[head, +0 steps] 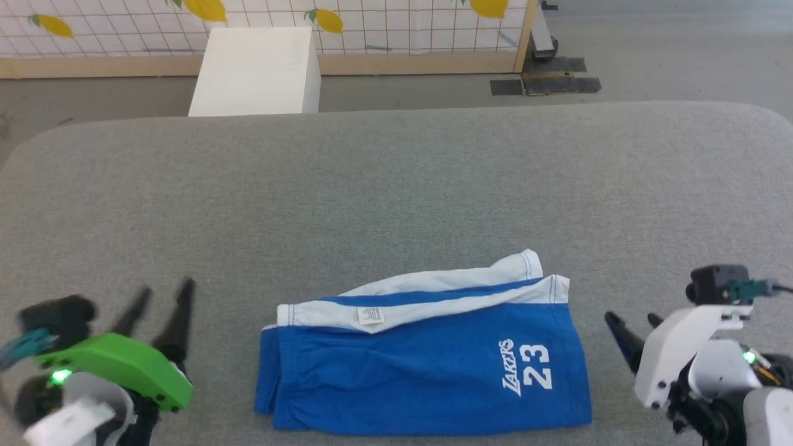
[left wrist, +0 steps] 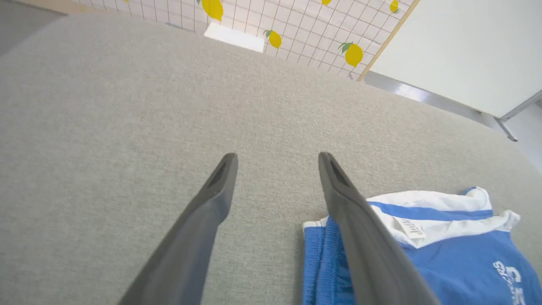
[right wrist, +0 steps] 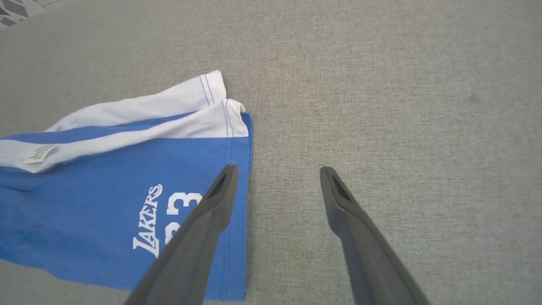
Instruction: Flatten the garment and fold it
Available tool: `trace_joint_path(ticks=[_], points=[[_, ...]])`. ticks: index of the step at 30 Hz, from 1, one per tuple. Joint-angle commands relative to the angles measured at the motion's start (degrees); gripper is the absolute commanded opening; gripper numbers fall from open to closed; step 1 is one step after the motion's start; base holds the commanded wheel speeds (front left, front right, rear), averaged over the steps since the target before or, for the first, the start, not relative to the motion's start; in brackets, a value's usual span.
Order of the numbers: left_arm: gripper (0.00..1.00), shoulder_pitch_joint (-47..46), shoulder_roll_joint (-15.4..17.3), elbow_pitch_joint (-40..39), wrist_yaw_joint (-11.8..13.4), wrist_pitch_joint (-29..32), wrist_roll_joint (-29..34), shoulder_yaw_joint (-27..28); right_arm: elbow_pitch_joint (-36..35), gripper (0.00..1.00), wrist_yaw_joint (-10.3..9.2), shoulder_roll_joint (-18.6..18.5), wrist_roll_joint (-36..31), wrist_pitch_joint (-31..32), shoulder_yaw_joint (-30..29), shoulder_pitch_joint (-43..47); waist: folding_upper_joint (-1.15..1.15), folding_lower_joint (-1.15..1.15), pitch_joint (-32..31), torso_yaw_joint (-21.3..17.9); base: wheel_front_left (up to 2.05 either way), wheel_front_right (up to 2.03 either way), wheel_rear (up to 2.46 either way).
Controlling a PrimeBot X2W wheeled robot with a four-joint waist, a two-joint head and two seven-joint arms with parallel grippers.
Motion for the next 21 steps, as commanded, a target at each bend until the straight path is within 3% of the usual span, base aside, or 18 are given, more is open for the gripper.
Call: trace_joint_path(ticks=[1,5,7,13,20,21], points=[[1.0,-1.07,-0.74,0.53,-1.08,-5.74,1.75,0.85,0.3,1.0,-0.09,-0.02,-0.6,0.71,-0.35,-1.77,0.0,0.0,0.32,0.04,0.0,0.0,0.0],[1.0,-1.07,-0.67,3.36,-3.76,-21.34,9.57,0.51,3.15,1.0,-0.09,-0.03,-3.86,3.35,1.17,-4.92,0.0,0.0,1.52,0.42,0.0,0.0,0.0],[1.0,-1.27,-0.99,5.11,-4.52,-25.69,12.47,-0.08,5.2,1.0,-0.09,-0.14,-4.99,4.69,2.87,-6.3,0.0,0.0,2.22,0.8,0.0,0.0,0.0],[1.0,-2.72,-3.51,4.56,-5.74,-27.78,19.05,0.91,11.06,1.0,-0.09,-0.23,-7.36,7.85,7.75,-9.25,0.0,0.0,3.54,1.76,0.0,0.0,0.0],[1.0,-2.65,-6.73,3.72,-8.06,-27.82,22.54,3.07,17.1,1.0,-0.09,-0.09,-7.77,8.33,13.06,-11.9,0.0,0.0,4.56,2.11,0.0,0.0,0.0],[1.0,-2.73,-7.21,3.82,-8.4,-27.82,22.93,3.36,18.22,0.81,-0.09,-0.08,-7.6,8.46,13.61,-12.26,0.0,0.0,4.75,2.16,0.0,0.0,0.0]])
